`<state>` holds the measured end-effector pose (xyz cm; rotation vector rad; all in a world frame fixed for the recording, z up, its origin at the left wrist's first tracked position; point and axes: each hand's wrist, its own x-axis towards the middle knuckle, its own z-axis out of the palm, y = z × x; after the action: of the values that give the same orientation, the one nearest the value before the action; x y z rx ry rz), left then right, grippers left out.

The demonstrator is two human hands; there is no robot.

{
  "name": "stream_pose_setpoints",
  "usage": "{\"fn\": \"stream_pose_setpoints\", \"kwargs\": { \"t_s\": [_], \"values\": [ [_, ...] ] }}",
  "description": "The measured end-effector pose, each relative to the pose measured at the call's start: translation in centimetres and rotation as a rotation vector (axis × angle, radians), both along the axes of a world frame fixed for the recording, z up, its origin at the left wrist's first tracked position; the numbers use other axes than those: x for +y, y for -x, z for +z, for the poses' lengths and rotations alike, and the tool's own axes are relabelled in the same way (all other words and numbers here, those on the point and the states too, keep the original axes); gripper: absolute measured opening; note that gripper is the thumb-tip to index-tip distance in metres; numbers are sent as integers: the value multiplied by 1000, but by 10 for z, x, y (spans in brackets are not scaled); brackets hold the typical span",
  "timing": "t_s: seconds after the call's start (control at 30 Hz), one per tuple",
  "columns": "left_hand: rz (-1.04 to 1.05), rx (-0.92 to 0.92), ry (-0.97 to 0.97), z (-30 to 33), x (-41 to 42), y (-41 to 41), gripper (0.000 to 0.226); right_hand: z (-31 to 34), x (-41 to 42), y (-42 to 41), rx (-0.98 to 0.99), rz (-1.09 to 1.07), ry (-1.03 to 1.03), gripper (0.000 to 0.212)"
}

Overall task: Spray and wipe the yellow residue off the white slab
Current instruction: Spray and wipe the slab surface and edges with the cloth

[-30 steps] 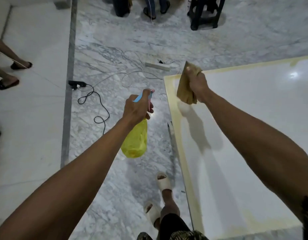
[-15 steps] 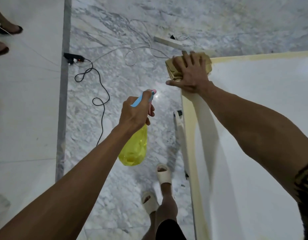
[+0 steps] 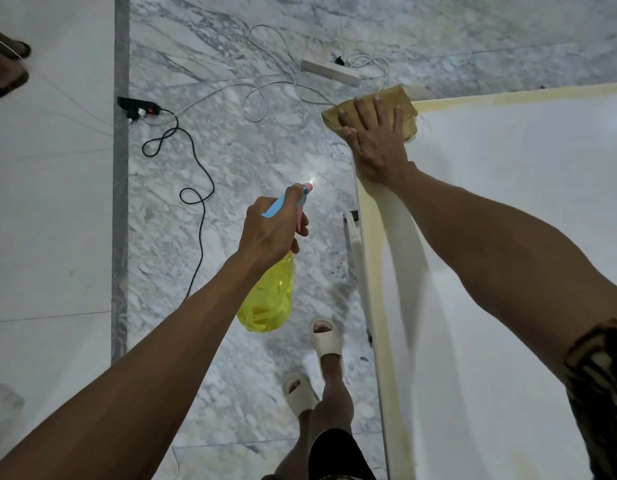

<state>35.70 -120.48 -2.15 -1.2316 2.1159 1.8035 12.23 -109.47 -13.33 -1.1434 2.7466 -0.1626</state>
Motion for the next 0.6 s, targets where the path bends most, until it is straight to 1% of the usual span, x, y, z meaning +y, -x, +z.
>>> {"fn": "stream_pose_setpoints", "kwargs": {
  "t_s": [0.07, 0.2, 0.4, 0.5, 0.6],
  "values": [
    [-6, 6, 5, 3, 3, 0, 76, 3, 2, -6, -10, -9, 11, 55],
    [-14, 12, 13, 7, 6, -3, 75, 6, 7, -13, -1, 26, -5, 51],
    [-20, 29, 17, 13, 10, -15, 80, 15, 19, -25, -28, 45, -21, 48],
    [-19, 39, 24, 17, 11, -24, 74, 19, 28, -36, -22, 81, -65, 52],
    [-31, 47, 34, 22, 15, -35, 73, 19, 40, -54, -16, 93, -75, 52]
  ]
}}
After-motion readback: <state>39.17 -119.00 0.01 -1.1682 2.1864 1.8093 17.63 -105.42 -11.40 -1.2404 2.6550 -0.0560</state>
